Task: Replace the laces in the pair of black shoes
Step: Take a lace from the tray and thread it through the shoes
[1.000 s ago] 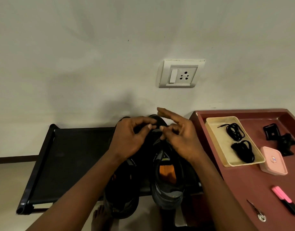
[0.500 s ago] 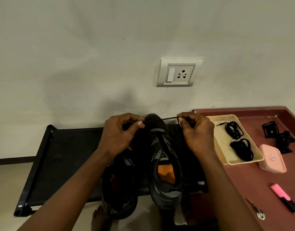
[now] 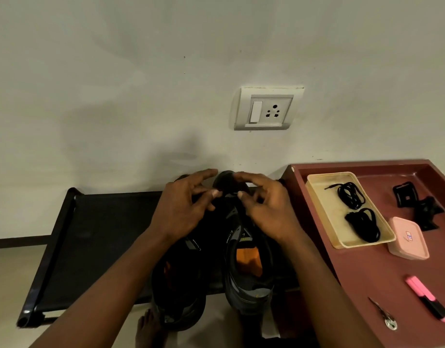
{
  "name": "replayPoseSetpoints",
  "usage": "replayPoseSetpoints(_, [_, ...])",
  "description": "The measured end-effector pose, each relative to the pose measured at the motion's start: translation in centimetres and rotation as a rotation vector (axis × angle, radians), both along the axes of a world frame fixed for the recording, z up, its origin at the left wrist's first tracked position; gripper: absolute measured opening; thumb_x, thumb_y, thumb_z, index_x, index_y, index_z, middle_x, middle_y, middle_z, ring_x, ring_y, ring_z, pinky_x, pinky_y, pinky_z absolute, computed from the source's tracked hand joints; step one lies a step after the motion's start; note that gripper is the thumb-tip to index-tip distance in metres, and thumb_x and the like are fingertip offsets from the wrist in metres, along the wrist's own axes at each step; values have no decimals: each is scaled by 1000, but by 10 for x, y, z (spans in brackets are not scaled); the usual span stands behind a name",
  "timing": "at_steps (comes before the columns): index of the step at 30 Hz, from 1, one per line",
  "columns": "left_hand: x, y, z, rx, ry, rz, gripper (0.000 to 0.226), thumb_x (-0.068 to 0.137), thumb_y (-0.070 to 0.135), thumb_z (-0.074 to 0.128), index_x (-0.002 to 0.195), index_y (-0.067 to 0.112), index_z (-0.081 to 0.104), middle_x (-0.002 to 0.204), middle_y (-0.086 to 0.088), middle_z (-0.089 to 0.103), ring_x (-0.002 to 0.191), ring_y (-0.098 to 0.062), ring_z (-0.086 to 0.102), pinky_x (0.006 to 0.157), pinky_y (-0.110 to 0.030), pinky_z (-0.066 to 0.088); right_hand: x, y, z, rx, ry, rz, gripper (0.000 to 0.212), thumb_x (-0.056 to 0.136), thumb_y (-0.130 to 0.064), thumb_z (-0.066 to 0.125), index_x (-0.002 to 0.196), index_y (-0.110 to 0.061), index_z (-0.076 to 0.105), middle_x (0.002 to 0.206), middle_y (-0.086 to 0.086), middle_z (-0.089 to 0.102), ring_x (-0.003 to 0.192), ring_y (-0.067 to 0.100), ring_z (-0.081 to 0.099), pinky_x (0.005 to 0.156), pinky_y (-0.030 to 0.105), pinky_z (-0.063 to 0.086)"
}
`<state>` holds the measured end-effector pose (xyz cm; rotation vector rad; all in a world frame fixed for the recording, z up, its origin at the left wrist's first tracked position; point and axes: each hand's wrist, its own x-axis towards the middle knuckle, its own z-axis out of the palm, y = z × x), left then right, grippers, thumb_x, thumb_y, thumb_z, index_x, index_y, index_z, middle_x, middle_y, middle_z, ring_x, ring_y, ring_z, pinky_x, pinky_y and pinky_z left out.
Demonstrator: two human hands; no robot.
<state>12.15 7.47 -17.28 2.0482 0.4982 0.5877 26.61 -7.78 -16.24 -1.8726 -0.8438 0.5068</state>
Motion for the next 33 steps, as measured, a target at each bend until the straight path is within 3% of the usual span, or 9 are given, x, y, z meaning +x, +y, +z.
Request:
replayPoseSetpoints(3, [5,-6,-1,42,-16,-3,48,94,22,75,140,27,61,89,21,78,83,7,72,85,-7,50,-13,9,-4,29,6,111,38,95,-9,71,124,-33,74,107,-4,76,68,16,71,69,40,64])
replayPoseSetpoints(5, [8,-8,0,59,-10,-1,48,94,22,75,141,25,62,86,19,77,88,9,71,93,-5,46,-16,11,-5,59,-2,120,34,95,-8,72,122,-29,76,107,-10,76,77,15,73,75,37,64])
replayPoseSetpoints(8, [9,-10,2,88,32,33,47,96,38,69,141,28,60,84,19,76,83,7,72,87,-7,49,-11,7,-4,57,-105,62,25,96,-12,72,116,-25,79,103,-14,76,91,5,73,84,33,62])
replayPoseSetpoints(10, [8,-14,4,206,162,87,53,94,62,60,138,34,61,94,18,76,84,4,70,81,-18,56,-3,4,-3,24,-159,-4,22,98,-12,70,114,-23,80,103,-13,76,93,2,72,86,32,62])
replayPoseSetpoints(13, [9,-27,8,478,456,119,73,82,90,31,110,37,72,83,15,72,78,-4,66,84,-38,52,5,0,-4,-58,-179,-60,17,98,-17,71,110,-26,80,102,-14,72,97,1,69,87,27,60])
replayPoseSetpoints(16, [11,-38,7,576,599,112,84,73,99,13,75,33,65,60,12,55,65,-10,55,90,-45,39,10,-2,-6,-170,-192,-26,16,97,-17,72,107,-26,80,100,-17,68,95,-3,66,83,18,56])
replayPoseSetpoints(22, [16,-44,4,632,700,42,74,71,95,22,68,30,58,56,10,54,59,-11,53,92,-46,36,11,-1,-8,-253,-225,-27,11,91,-15,78,99,-23,81,91,-13,75,83,-2,67,82,23,60])
replayPoseSetpoints(30, [14,-33,2,448,577,3,59,71,73,32,63,23,62,52,6,56,55,-12,54,89,-43,43,1,6,-19,-373,-321,-87,9,92,-23,76,87,-32,75,102,-11,64,90,4,62,78,28,55])
replayPoseSetpoints(33, [14,-32,0,447,566,-13,57,72,73,31,64,25,61,53,6,57,55,-10,54,90,-44,42,-1,9,-25,-356,-235,-114,18,90,-20,77,79,-33,75,89,-17,71,83,-2,66,76,26,57])
